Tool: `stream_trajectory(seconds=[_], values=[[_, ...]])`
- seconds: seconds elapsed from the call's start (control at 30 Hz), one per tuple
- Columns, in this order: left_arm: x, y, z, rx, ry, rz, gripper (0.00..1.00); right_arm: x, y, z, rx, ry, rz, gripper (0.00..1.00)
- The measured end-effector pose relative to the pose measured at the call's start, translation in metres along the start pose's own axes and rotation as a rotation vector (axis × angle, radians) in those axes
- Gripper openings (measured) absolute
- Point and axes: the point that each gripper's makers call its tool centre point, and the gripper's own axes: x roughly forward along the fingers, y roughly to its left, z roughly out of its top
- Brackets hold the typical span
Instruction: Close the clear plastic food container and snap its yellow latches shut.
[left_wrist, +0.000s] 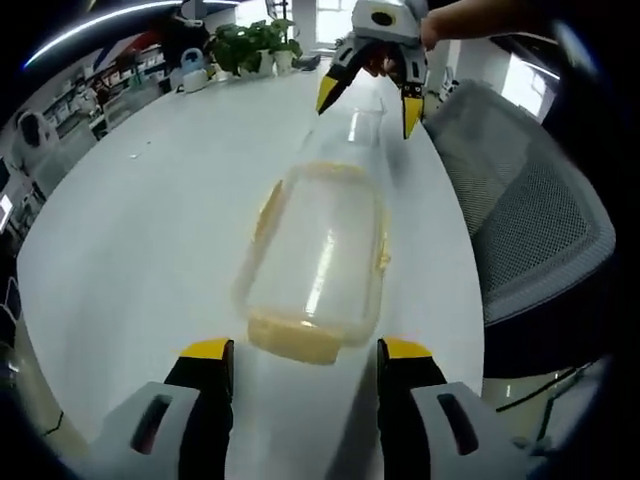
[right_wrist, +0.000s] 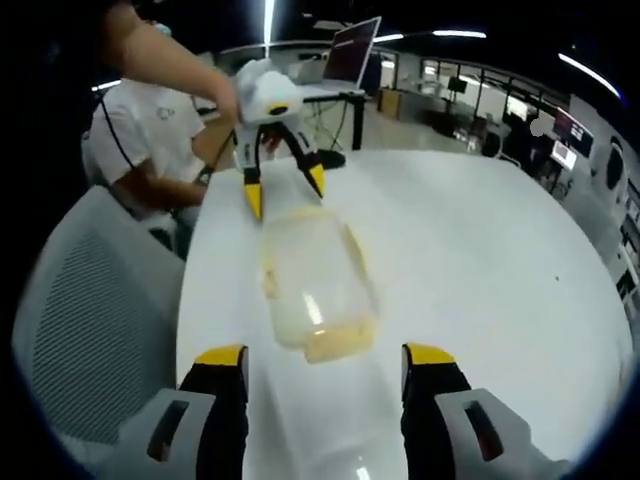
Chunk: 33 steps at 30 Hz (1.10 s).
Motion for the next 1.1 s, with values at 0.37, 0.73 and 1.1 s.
stream_trajectory(seconds=[0.37,0.73,1.1], values=[[0.003,0.003,0.000,0.049,0.028,-0.026,0.59,0.014,-0.001,-0.002,-0.052,0.070,0.038,0.57],[0.008,0.000,-0.003,0.093,0.080,-0.069,0.58,0.028,-0.001,-0.010,-0.090,0.149,0.077,0.56],[0.013,-0.001,-0.002,0.105,0.097,-0.091,0.58,0.041,-0.006,-0.013,-0.123,0.206,0.101,0.54]])
